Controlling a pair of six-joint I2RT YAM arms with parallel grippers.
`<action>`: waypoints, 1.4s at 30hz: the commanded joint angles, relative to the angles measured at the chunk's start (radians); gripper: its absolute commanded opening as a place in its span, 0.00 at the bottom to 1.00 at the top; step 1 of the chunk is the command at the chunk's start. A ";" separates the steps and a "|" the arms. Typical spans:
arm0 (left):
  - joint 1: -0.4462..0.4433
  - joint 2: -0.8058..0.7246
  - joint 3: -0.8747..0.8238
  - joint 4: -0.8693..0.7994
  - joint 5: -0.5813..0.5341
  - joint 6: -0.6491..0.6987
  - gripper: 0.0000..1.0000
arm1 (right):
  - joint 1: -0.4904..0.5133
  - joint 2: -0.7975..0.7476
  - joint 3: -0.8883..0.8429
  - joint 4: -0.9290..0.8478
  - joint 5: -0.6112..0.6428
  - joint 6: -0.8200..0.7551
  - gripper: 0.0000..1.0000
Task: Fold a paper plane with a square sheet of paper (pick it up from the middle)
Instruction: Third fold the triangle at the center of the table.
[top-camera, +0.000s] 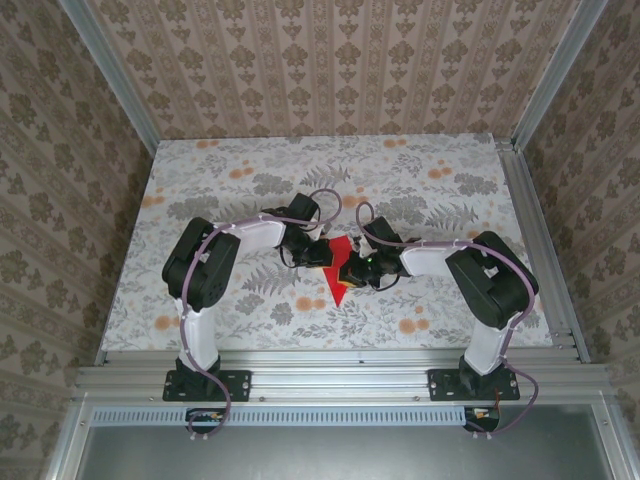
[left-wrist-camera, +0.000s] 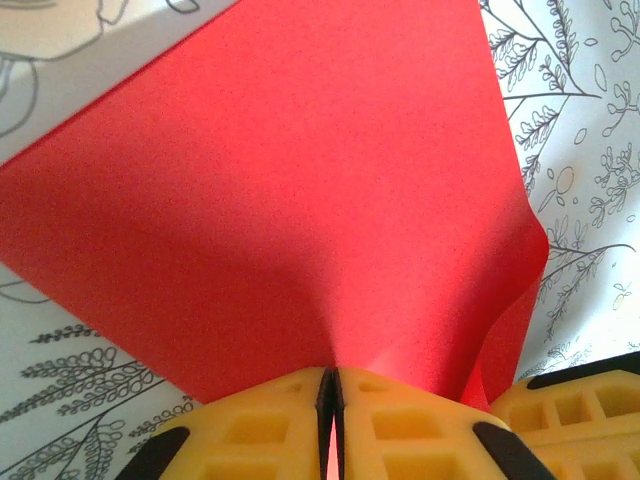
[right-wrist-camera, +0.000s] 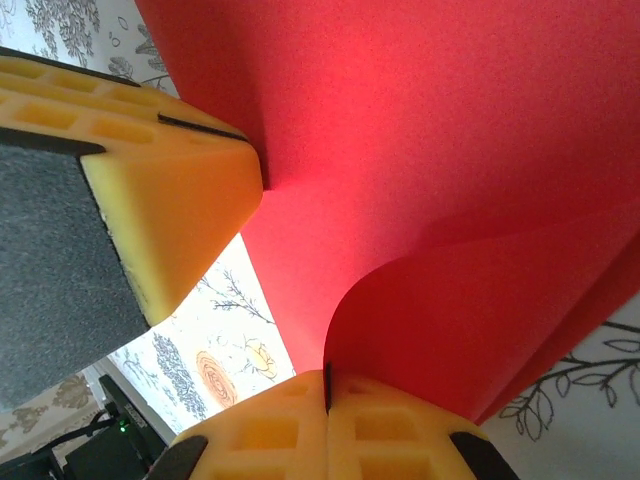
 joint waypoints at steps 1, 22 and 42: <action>-0.003 0.050 -0.034 -0.019 -0.015 0.015 0.13 | 0.005 0.021 0.026 0.025 0.008 0.023 0.05; -0.002 0.057 -0.042 -0.012 -0.016 0.015 0.14 | 0.001 0.022 -0.005 0.051 0.071 0.064 0.06; -0.002 0.060 -0.052 -0.003 -0.014 0.013 0.13 | -0.005 -0.006 -0.032 0.024 0.109 0.054 0.06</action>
